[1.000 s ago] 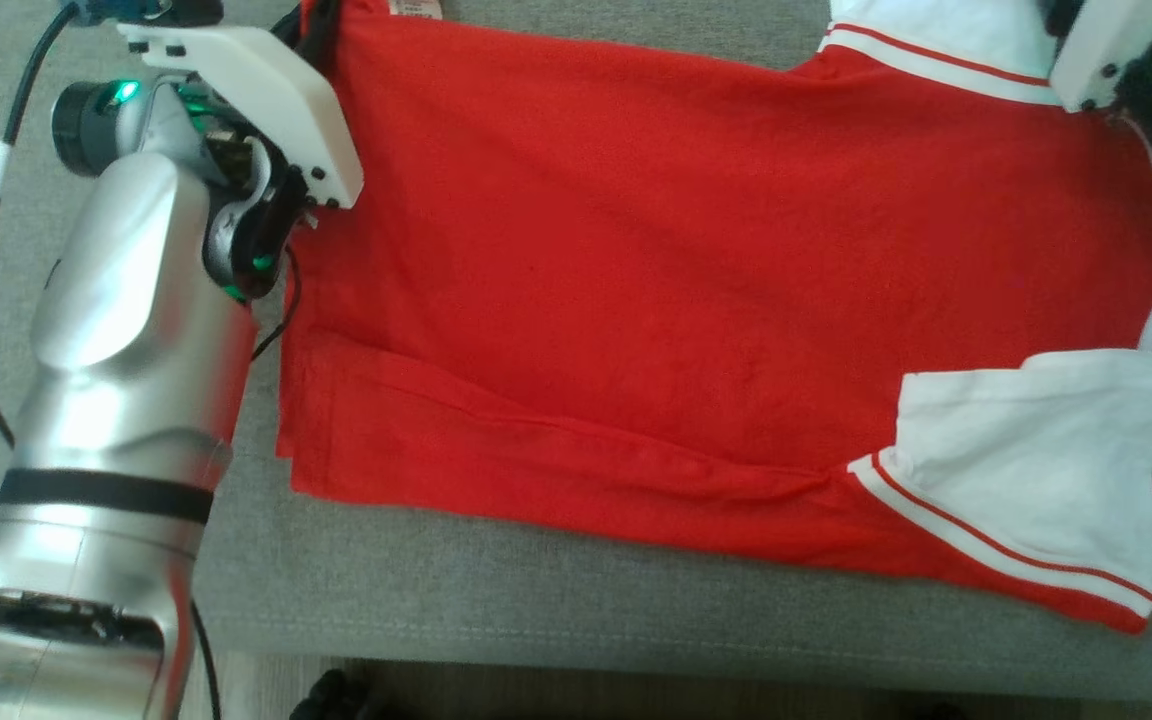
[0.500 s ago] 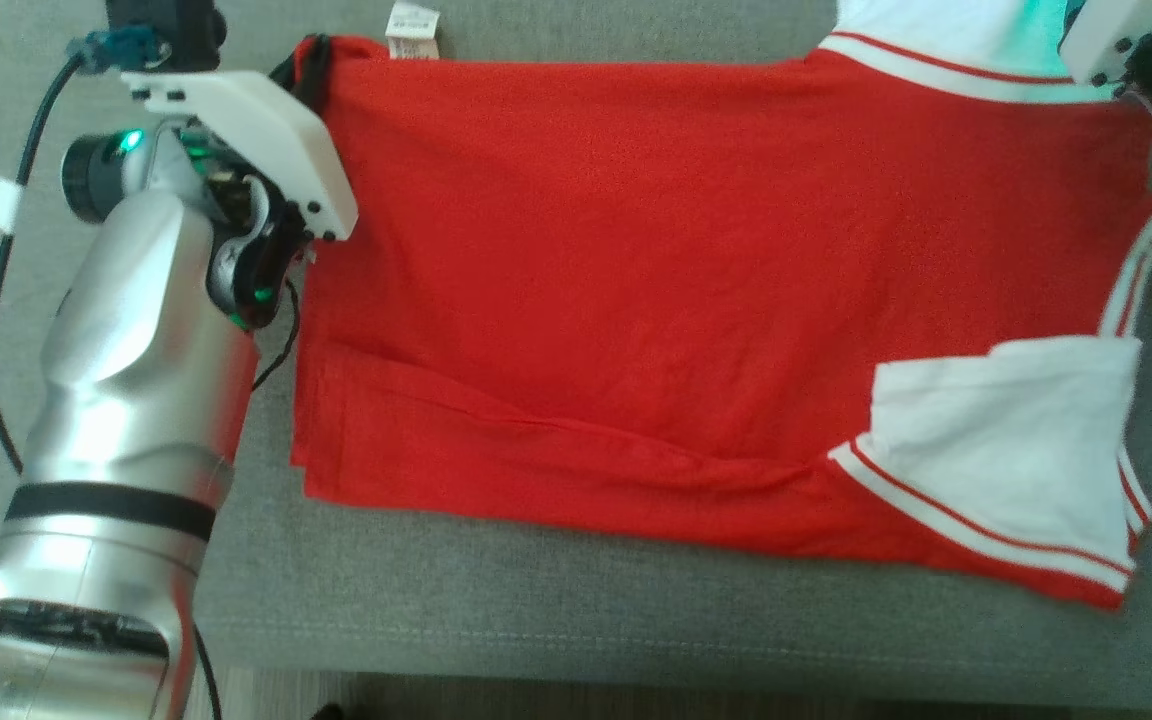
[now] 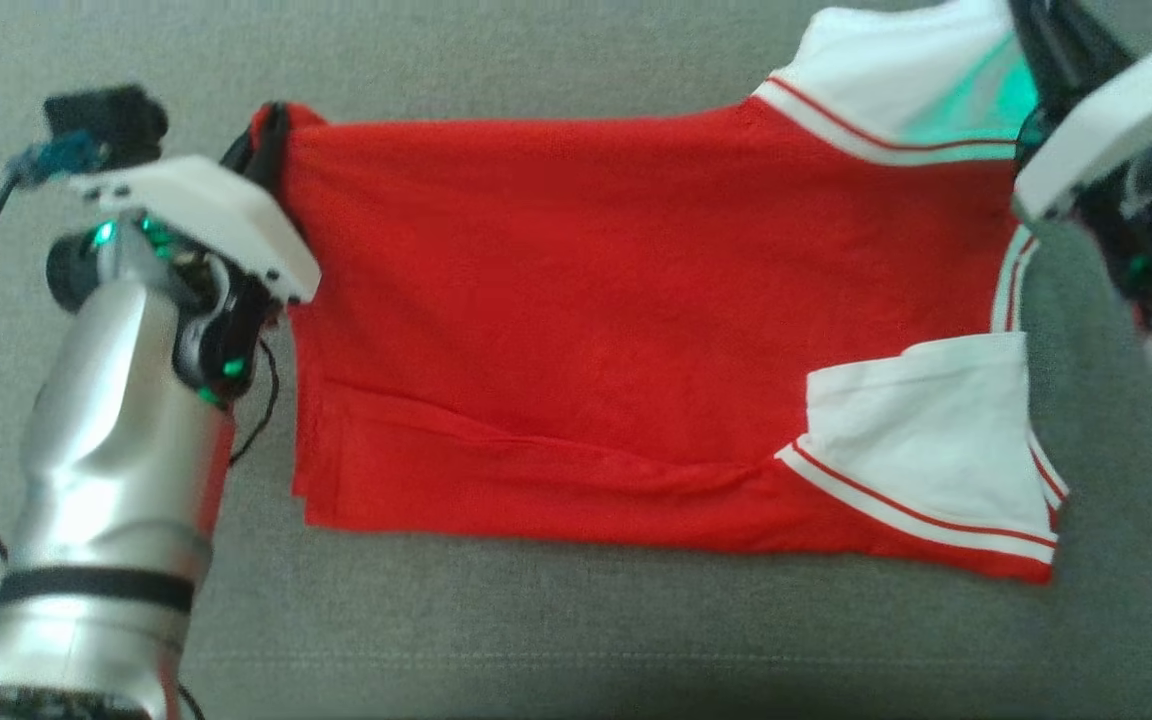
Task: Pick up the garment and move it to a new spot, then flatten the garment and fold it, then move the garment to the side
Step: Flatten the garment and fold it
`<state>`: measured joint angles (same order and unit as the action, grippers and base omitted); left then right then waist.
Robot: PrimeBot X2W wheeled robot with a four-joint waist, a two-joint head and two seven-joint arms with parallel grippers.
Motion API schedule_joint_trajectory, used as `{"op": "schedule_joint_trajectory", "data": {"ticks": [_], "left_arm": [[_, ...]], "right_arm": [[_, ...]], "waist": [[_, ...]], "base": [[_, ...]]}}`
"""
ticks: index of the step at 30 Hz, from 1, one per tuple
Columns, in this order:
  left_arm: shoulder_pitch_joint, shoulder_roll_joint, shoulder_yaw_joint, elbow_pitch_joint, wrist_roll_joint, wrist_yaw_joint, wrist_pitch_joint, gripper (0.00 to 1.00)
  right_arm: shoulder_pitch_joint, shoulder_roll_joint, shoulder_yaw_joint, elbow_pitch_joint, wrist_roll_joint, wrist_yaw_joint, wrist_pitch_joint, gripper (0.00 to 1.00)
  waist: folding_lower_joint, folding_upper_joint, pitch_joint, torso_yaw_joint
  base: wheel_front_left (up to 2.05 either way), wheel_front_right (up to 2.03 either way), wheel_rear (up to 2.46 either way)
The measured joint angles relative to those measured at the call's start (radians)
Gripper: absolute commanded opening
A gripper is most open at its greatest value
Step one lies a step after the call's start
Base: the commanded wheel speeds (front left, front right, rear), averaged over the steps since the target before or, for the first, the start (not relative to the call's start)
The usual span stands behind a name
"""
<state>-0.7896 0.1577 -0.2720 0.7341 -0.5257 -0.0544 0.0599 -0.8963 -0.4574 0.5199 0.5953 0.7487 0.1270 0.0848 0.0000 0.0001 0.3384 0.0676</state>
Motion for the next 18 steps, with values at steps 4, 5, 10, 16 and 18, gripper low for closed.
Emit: {"op": "schedule_joint_trajectory", "data": {"ticks": [4, 5, 10, 16, 18], "left_arm": [[0.14, 0.002, 0.056, -0.101, -0.074, -0.005, -0.04, 0.0], [0.176, 0.004, 0.064, -0.12, -0.087, -0.004, -0.044, 0.0], [0.365, 0.007, 0.103, -0.222, -0.147, 0.007, -0.054, 0.0], [0.509, 0.007, 0.125, -0.32, -0.195, 0.027, -0.041, 0.0], [0.546, 0.006, 0.125, -0.339, -0.198, 0.038, -0.032, 0.0]], "right_arm": [[0.162, -0.007, -0.001, -0.1, 0.063, 0.0, -0.043, 0.0], [0.205, -0.007, -0.003, -0.114, 0.078, 0.0, -0.044, 0.0], [0.407, -0.007, -0.032, -0.157, 0.122, 0.0, -0.072, 0.0], [0.539, 0.015, -0.08, -0.197, 0.127, 0.0, -0.095, 0.0], [0.572, 0.024, -0.096, -0.205, 0.126, 0.0, -0.095, 0.0]], "waist": [[0.0, 0.0, -0.043, -0.016], [0.0, 0.0, -0.051, -0.02], [0.0, 0.0, -0.081, -0.044], [-0.0001, 0.0, -0.1, -0.064], [-0.0001, 0.0, -0.104, -0.068]], "base": [[0.0, 0.0, 0.0], [0.0, 0.0, 0.0], [0.0, 0.0, 0.0], [0.0, 0.0, 0.0], [0.0, 0.0, 0.0]]}}
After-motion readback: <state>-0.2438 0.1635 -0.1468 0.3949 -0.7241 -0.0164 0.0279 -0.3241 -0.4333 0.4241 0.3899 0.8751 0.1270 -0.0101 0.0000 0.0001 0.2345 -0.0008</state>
